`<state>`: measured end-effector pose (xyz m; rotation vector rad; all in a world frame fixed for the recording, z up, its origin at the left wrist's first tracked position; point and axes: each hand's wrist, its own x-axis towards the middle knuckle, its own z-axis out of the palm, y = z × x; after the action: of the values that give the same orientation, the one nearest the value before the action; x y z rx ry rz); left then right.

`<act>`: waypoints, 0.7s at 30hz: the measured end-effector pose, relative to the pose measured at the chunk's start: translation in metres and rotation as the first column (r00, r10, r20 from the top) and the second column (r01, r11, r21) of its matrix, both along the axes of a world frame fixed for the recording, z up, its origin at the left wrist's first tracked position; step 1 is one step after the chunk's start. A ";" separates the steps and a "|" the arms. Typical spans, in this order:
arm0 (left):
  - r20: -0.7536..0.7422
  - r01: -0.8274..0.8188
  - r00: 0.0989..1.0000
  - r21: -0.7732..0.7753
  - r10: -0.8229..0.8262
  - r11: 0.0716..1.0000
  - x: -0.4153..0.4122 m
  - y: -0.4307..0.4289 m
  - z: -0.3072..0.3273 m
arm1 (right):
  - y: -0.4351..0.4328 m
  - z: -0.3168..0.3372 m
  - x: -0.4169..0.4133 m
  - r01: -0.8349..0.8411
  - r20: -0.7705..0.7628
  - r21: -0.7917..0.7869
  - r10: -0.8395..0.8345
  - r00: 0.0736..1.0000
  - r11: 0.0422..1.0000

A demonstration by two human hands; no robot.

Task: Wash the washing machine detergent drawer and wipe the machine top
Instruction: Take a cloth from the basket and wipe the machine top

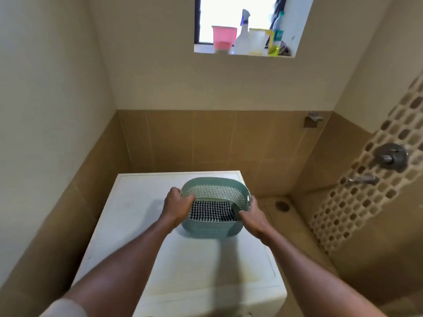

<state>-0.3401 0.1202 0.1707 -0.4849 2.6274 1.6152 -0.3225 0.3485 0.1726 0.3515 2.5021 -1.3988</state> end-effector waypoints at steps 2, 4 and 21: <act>0.040 0.009 0.999 0.000 -0.009 1.000 -0.005 -0.008 -0.021 | -0.009 -0.021 -0.006 0.007 0.018 0.016 -0.008 1.000 1.000; 0.056 0.010 0.998 -0.013 -0.009 1.000 -0.005 -0.014 -0.037 | -0.014 -0.034 -0.008 0.013 0.013 0.018 -0.014 1.000 1.000; -0.214 0.044 0.929 -0.744 -0.301 0.666 -0.006 0.010 -0.048 | -0.038 -0.037 -0.046 -0.169 -0.386 0.551 0.429 0.817 0.817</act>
<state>-0.3461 0.1305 0.1229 0.0735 3.3781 0.5347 -0.3686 0.3106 0.1353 -0.3893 3.1400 -0.7579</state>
